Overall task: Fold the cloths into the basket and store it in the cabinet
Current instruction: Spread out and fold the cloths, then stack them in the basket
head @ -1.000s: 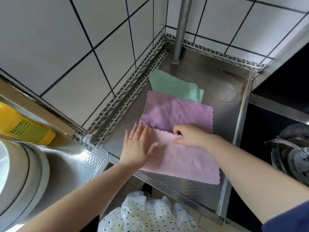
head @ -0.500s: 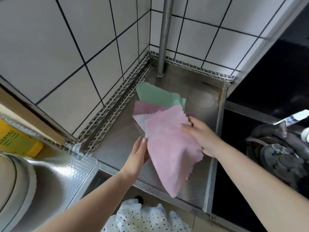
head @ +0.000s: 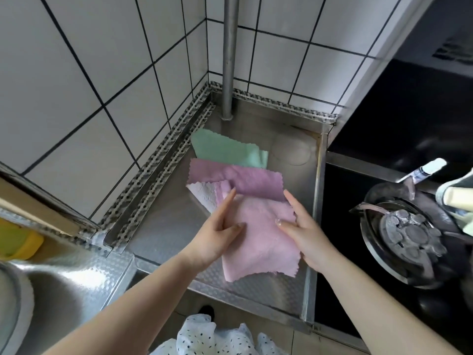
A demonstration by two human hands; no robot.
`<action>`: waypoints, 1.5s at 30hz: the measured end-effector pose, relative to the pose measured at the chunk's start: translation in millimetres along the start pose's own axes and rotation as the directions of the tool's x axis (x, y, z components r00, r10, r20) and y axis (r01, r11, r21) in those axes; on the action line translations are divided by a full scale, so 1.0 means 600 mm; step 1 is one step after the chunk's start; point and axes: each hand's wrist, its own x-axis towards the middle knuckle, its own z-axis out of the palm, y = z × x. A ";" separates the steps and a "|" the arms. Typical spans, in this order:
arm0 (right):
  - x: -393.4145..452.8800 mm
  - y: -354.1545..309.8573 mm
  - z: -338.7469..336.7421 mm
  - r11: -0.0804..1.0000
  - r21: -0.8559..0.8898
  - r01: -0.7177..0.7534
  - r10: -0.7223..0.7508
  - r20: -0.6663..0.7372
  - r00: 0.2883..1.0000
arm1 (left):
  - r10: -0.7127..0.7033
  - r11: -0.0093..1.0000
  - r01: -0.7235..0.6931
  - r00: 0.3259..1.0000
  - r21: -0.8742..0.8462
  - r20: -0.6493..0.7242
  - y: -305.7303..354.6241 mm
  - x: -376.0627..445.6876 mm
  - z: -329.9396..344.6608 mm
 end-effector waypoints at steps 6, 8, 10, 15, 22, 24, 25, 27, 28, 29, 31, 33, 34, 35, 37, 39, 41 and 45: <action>0.024 -0.002 -0.012 0.999 0.033 0.020 -0.019 -0.012 1.000 | -0.045 0.999 0.045 0.997 -0.004 0.065 0.017 0.047 -0.005; 0.027 0.019 -0.004 0.992 0.030 -0.126 0.127 -0.020 0.992 | -0.205 0.978 0.208 0.976 -0.021 0.079 -0.004 0.050 -0.006; 0.019 0.044 -0.001 0.975 -0.018 -0.221 0.220 -0.037 0.975 | -0.325 0.945 0.326 0.942 -0.009 0.081 -0.027 0.045 -0.012; -0.019 0.086 -0.014 0.952 -0.097 -0.289 0.284 -0.059 0.957 | -0.407 0.908 0.411 0.911 -0.086 0.063 -0.061 0.016 -0.034; -0.054 0.106 -0.004 0.960 -0.134 -0.246 0.245 -0.019 0.969 | -0.380 0.924 0.382 0.922 -0.021 0.075 -0.076 -0.036 -0.019; -0.061 0.111 -0.003 0.959 -0.184 -0.216 0.211 -0.043 0.976 | -0.339 0.941 0.339 0.939 0.011 0.054 -0.077 -0.044 -0.017; -0.067 0.114 -0.001 0.956 -0.206 -0.207 0.202 -0.048 0.978 | -0.327 0.945 0.326 0.944 0.031 0.050 -0.077 -0.048 -0.017; -0.082 0.120 0.005 0.955 -0.211 -0.208 0.202 -0.051 0.978 | -0.324 0.945 0.321 0.945 0.057 0.046 -0.080 -0.058 -0.017; -0.088 0.125 0.007 0.952 -0.220 -0.214 0.209 -0.049 0.977 | -0.339 0.940 0.338 0.940 0.045 0.039 -0.082 -0.063 -0.017; -0.095 0.128 0.010 0.946 -0.235 -0.223 0.219 -0.043 0.975 | -0.366 0.931 0.366 0.930 0.011 0.034 -0.084 -0.068 -0.018; -0.110 0.135 0.016 0.946 -0.230 -0.227 0.227 -0.025 0.973 | -0.411 0.911 0.411 0.912 -0.038 0.024 -0.090 -0.080 -0.020; -0.119 0.141 0.017 0.953 -0.146 -0.266 0.263 -0.039 0.964 | -0.417 0.908 0.417 0.909 -0.022 0.017 -0.095 -0.087 -0.021; -0.123 0.144 0.016 0.953 -0.093 -0.290 0.286 -0.051 0.957 | -0.407 0.913 0.407 0.913 0.012 0.013 -0.097 -0.089 -0.021; -0.125 0.146 0.014 0.950 -0.062 -0.306 0.302 -0.057 0.952 | -0.387 0.921 0.386 0.922 0.055 0.003 -0.100 -0.090 -0.021; -0.129 0.149 0.009 0.950 -0.048 -0.309 0.308 -0.037 0.951 | -0.311 0.936 0.313 0.950 0.163 -0.040 -0.104 -0.091 -0.019; -0.131 0.149 0.007 0.960 -0.059 -0.275 0.275 -0.004 0.961 | -0.201 0.933 0.218 0.976 0.286 -0.088 -0.106 -0.089 -0.019; -0.129 0.145 0.009 0.971 -0.026 -0.239 0.239 -0.012 0.971 | -0.057 0.889 0.106 0.991 0.445 -0.121 -0.104 -0.087 -0.021; -0.113 0.133 0.009 0.984 0.004 -0.177 0.175 -0.145 0.974 | 0.291 0.701 -0.160 0.954 0.695 -0.073 -0.092 -0.068 -0.031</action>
